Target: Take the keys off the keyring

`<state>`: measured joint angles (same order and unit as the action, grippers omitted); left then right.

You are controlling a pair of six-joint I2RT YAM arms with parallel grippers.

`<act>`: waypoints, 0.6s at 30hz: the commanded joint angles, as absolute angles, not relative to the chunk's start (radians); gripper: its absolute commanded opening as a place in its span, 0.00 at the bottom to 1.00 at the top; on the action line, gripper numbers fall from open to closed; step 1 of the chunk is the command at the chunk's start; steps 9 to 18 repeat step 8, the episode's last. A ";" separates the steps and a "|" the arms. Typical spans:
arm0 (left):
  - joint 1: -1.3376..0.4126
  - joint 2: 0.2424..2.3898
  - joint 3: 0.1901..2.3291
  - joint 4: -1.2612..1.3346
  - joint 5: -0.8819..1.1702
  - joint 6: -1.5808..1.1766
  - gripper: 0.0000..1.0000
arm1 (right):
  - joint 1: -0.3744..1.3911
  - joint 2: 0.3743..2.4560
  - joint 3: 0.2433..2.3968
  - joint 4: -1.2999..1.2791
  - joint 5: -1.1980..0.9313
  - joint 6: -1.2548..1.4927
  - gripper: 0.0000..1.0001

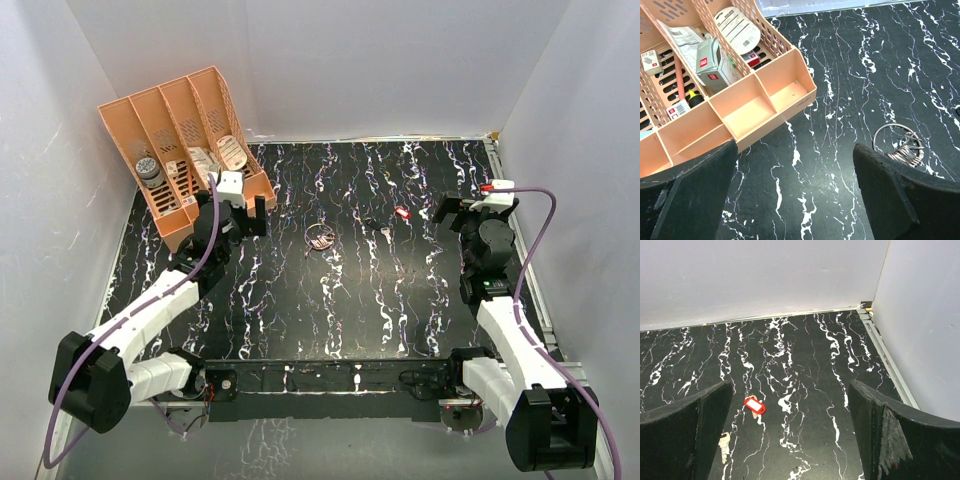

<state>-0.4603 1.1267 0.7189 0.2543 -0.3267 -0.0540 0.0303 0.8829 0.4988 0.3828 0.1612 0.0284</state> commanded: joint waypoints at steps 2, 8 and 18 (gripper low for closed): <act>-0.463 1.083 0.701 0.259 -0.362 -0.060 0.99 | 0.026 0.847 0.483 0.474 0.216 0.031 0.98; -0.463 1.090 0.694 0.269 -0.373 -0.056 0.99 | 0.026 0.835 0.475 0.488 0.236 0.032 0.98; -0.463 1.090 0.694 0.269 -0.373 -0.056 0.99 | 0.026 0.835 0.475 0.488 0.236 0.032 0.98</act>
